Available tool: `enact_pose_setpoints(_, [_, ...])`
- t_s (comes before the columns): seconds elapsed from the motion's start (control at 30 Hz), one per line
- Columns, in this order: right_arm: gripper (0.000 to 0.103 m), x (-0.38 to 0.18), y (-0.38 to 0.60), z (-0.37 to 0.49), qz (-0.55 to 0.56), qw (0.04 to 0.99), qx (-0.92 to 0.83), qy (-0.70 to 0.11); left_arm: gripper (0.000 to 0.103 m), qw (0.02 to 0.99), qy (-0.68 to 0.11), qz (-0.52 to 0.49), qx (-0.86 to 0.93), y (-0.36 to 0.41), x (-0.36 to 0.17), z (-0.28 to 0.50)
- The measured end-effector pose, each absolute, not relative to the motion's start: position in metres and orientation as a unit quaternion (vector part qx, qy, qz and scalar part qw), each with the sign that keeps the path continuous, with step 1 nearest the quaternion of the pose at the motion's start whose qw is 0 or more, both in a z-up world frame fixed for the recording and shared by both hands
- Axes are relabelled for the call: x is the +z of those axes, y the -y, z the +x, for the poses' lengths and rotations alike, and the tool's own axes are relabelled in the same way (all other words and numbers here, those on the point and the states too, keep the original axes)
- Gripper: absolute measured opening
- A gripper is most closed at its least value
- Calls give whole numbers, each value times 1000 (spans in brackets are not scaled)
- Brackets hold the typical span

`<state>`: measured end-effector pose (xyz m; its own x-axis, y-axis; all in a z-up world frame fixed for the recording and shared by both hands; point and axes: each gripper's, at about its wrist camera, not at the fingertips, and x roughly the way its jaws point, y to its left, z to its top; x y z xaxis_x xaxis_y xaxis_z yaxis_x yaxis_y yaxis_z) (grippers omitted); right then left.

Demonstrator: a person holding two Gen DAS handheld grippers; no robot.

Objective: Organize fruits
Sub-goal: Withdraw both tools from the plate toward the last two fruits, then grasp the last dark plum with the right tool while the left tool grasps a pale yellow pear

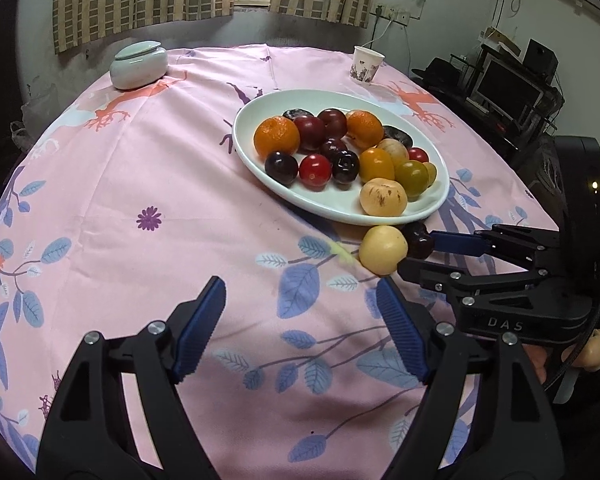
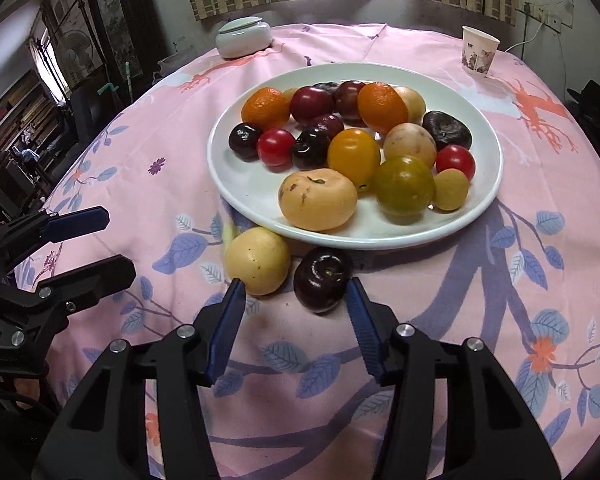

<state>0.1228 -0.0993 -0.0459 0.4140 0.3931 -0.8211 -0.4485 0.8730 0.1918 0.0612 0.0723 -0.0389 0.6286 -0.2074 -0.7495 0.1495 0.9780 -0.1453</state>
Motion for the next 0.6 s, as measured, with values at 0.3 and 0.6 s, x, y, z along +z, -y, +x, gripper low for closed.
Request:
enact_pose_setpoints(0.3, [43, -40, 108, 120, -49, 850, 208, -481, 79, 899, -425, -39, -99, -74, -39, 60])
enact_pose_setpoints(0.6, [41, -50, 100, 133, -43, 842, 223, -490, 79, 895, -431, -35, -109, -71, -43, 61])
